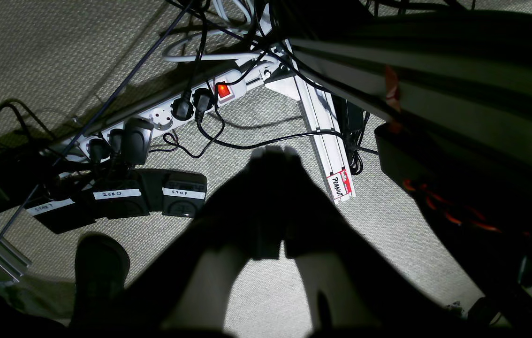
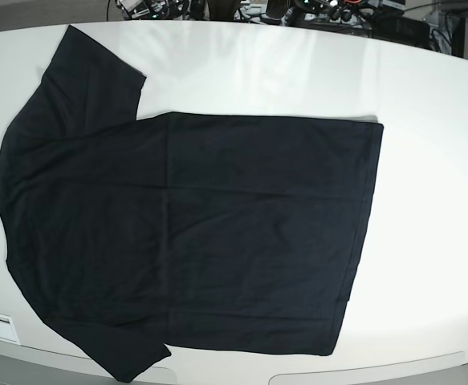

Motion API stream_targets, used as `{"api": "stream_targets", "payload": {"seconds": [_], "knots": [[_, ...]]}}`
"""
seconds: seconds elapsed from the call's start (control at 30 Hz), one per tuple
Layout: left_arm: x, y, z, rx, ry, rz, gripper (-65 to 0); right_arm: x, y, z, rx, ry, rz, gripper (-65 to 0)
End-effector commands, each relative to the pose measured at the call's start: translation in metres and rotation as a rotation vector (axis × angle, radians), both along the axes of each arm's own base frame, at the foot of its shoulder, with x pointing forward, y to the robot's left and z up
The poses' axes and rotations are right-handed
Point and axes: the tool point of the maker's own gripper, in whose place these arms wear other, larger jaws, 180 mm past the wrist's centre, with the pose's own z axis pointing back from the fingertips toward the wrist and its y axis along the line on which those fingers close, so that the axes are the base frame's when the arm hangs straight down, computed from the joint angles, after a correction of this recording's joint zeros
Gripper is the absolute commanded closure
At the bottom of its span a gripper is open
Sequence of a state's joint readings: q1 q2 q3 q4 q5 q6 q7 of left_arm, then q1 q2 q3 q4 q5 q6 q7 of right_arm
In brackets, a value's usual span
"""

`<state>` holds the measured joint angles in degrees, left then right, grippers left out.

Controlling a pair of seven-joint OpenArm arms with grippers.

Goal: Fold the T-shirt properly

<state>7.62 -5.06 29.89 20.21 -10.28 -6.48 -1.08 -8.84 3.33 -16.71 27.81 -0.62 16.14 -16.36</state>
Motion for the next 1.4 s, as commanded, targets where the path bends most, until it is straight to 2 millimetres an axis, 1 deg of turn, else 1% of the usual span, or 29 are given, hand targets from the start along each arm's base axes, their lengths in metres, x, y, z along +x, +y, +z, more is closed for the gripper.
{"api": "stream_targets", "payload": {"seconds": [0.0,0.1,0.27,0.37,0.47,0.57,0.7,0.8,0.87,0.93,1.0,1.1,1.17,1.27,1.37], "knots": [[0.001,-0.002,0.001,-0.011,-0.004,0.004,0.0,0.003,0.0,0.001,0.006,-0.006,-0.003,0.0],[0.0,-0.002,0.001,-0.01,-0.001,0.004,0.0,0.004,0.0,0.001,0.007,-0.008,-0.003,0.0],[-0.002,-0.002,0.0,-0.003,0.02,-0.002,0.0,0.011,0.003,0.002,0.019,-0.026,0.0,0.0],[-0.007,-0.002,0.001,0.007,0.052,-0.01,0.0,0.003,0.006,0.005,0.039,0.019,0.023,0.0],[-0.023,-0.001,0.003,-0.014,0.111,-0.031,0.0,-0.024,0.001,0.007,0.014,0.113,0.049,0.0],[-0.055,0.006,0.011,-0.029,0.176,-0.06,0.0,-0.064,-0.009,0.01,0.0,0.17,0.044,0.0],[-0.096,0.021,0.027,-0.03,0.21,-0.092,0.0,-0.114,-0.019,0.025,0.0,0.206,0.06,0.0],[-0.121,0.034,0.045,-0.02,0.226,-0.125,0.0,-0.145,-0.023,0.044,0.011,0.212,0.079,0.0],[-0.133,0.042,0.06,-0.006,0.221,-0.145,0.0,-0.162,-0.023,0.06,0.017,0.209,0.091,0.0],[-0.14,0.047,0.077,-0.006,0.2,-0.167,0.0,-0.174,-0.025,0.077,0.001,0.2,0.098,0.0],[-0.144,0.05,0.097,-0.016,0.167,-0.191,0.0,-0.179,-0.027,0.097,-0.015,0.172,0.101,0.0],[-0.143,0.05,0.132,-0.032,0.102,-0.281,0.0,-0.174,-0.031,0.133,-0.034,0.105,0.105,0.0],[-0.137,0.053,0.154,-0.014,0.05,-0.342,0.0,-0.161,-0.031,0.158,-0.043,0.042,0.106,0.0],[-0.12,0.055,0.186,0.0,-0.028,-0.392,0.0,-0.14,-0.032,0.195,-0.065,-0.065,0.128,0.0],[-0.104,0.054,0.214,-0.004,-0.083,-0.406,0.0,-0.128,-0.031,0.227,-0.083,-0.133,0.142,0.0]]}}
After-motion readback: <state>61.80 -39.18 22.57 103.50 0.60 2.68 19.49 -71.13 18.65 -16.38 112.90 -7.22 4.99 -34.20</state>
